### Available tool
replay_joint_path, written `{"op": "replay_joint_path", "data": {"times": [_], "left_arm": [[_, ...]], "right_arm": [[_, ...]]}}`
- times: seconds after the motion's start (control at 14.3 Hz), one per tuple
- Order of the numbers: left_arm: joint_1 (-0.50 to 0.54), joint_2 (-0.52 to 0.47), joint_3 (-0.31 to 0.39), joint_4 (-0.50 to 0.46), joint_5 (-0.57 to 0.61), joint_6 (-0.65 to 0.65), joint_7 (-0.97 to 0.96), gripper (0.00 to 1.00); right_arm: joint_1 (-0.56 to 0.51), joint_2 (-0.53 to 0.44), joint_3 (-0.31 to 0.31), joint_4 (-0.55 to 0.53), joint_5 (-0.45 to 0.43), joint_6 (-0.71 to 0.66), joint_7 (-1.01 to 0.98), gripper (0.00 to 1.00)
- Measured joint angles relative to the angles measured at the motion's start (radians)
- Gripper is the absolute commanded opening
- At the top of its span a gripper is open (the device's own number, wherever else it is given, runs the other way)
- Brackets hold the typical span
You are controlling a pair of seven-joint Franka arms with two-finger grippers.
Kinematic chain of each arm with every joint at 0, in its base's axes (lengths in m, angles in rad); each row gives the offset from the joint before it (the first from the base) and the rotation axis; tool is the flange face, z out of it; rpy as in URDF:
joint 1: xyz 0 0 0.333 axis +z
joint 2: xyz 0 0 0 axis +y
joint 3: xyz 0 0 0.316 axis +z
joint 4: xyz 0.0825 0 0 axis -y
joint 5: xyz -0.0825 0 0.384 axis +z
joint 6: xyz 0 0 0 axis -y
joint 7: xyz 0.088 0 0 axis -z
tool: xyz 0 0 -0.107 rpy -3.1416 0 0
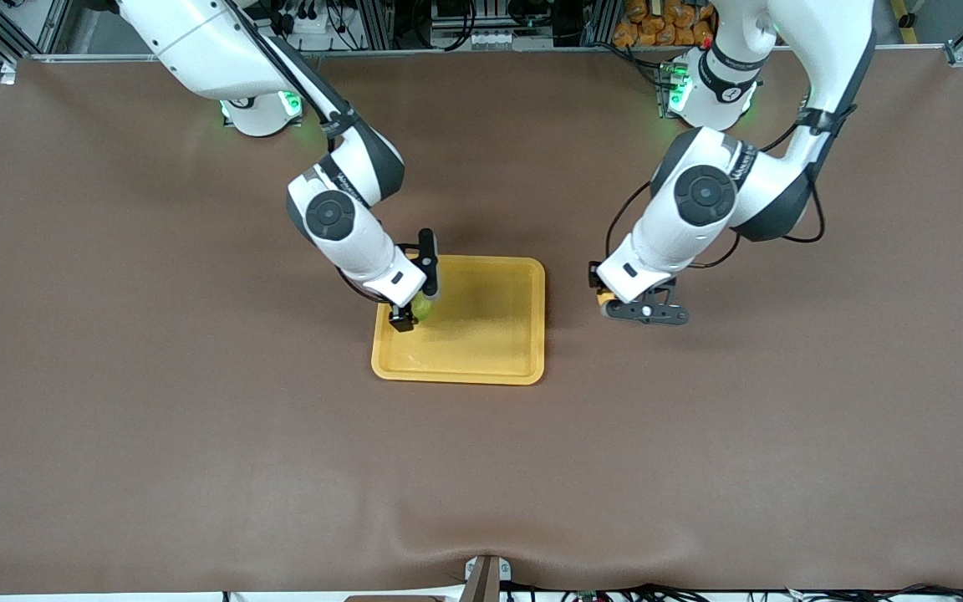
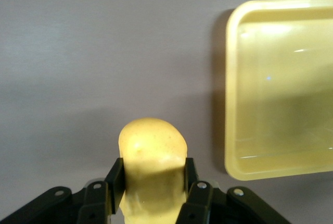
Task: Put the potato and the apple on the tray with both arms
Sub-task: 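Lower the apple into the tray while the left gripper carries the potato over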
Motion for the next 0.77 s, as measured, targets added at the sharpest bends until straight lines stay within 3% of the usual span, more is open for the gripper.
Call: {"op": "replay_joint_path", "data": {"times": [0.28, 0.35, 0.42, 0.49, 0.56, 0.77], "left_arm": [[-0.064, 0.09, 0.0, 0.095, 0.0, 0.0, -0.072, 0.15], [-0.076, 0.112, 0.0, 0.118, 0.0, 0.0, -0.082, 0.15], [-0.085, 0.135, 0.001, 0.141, 0.0, 0.0, -0.086, 0.15], [-0.091, 0.157, 0.001, 0.162, 0.0, 0.0, -0.088, 0.13], [-0.097, 0.178, 0.001, 0.183, 0.0, 0.0, -0.095, 0.13], [-0.134, 0.238, 0.002, 0.251, 0.0, 0.001, -0.152, 0.13]], "right_arm": [[0.002, 0.038, -0.012, -0.001, -0.03, -0.003, 0.074, 0.04], [0.002, 0.044, -0.012, 0.001, -0.031, 0.0, 0.089, 0.09], [0.003, 0.044, -0.012, 0.002, -0.032, 0.0, 0.102, 0.32], [0.005, 0.045, -0.012, 0.002, -0.034, 0.0, 0.108, 0.71], [0.007, 0.045, -0.012, 0.003, -0.04, -0.001, 0.112, 1.0], [0.009, 0.05, -0.012, 0.005, -0.089, -0.001, 0.124, 1.0]]}}
